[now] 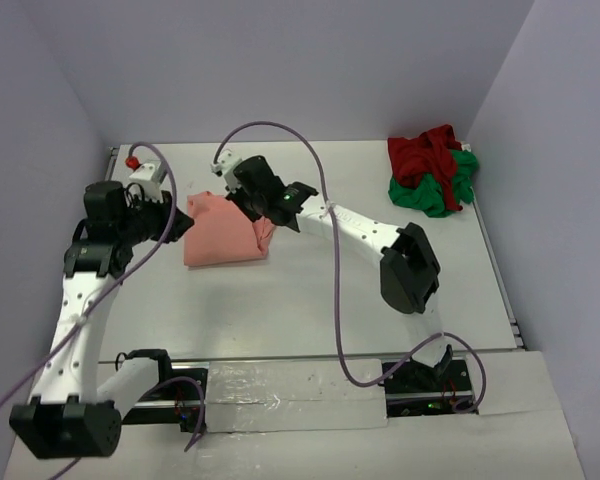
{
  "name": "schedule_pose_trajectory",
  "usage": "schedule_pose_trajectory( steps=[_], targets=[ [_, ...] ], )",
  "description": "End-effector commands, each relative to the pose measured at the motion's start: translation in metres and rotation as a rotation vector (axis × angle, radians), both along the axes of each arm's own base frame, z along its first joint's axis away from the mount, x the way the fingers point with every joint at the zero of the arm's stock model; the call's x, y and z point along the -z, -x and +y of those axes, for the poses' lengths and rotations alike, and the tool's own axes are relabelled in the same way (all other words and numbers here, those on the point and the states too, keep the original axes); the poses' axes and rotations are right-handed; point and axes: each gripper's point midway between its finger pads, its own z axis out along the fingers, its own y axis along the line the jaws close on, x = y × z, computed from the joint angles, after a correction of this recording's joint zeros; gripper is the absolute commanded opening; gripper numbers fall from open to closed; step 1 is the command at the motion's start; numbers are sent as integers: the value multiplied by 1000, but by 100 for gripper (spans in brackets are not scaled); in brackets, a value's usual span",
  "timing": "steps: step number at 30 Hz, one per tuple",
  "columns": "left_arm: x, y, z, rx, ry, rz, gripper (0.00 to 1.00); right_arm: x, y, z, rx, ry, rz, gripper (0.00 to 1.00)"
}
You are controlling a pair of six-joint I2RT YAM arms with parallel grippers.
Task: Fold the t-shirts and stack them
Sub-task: Fold the tshirt
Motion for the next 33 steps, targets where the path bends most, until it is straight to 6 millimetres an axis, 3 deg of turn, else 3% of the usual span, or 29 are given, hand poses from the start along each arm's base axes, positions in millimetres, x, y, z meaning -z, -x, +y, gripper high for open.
schedule_pose_trajectory(
  steps=[1,4,5,11,13,22,26,27,33],
  targets=[
    [11,-20,-10,67,25,57,15,-70,12,-38,74,-68,-51,0],
    [34,-36,-16,102,36,141,3,-79,10,-72,132,-56,-50,0],
    [47,-44,-17,109,32,179,1,-100,13,-84,144,-84,-78,0],
    [92,-69,-36,150,46,267,0,-129,24,-138,237,-101,-120,0],
    [108,-73,-46,176,42,305,0,-128,24,-151,268,-110,-104,0],
    [159,-97,-78,186,-40,361,2,-148,35,-169,263,-167,-109,0],
    [177,-117,-81,138,-113,336,3,-148,37,-170,250,-176,-99,0],
    [190,-117,-85,148,-124,367,3,-151,37,-171,254,-177,-100,0],
    [223,-136,-92,94,-169,385,0,-175,45,-181,254,-225,-128,0]
  ],
)
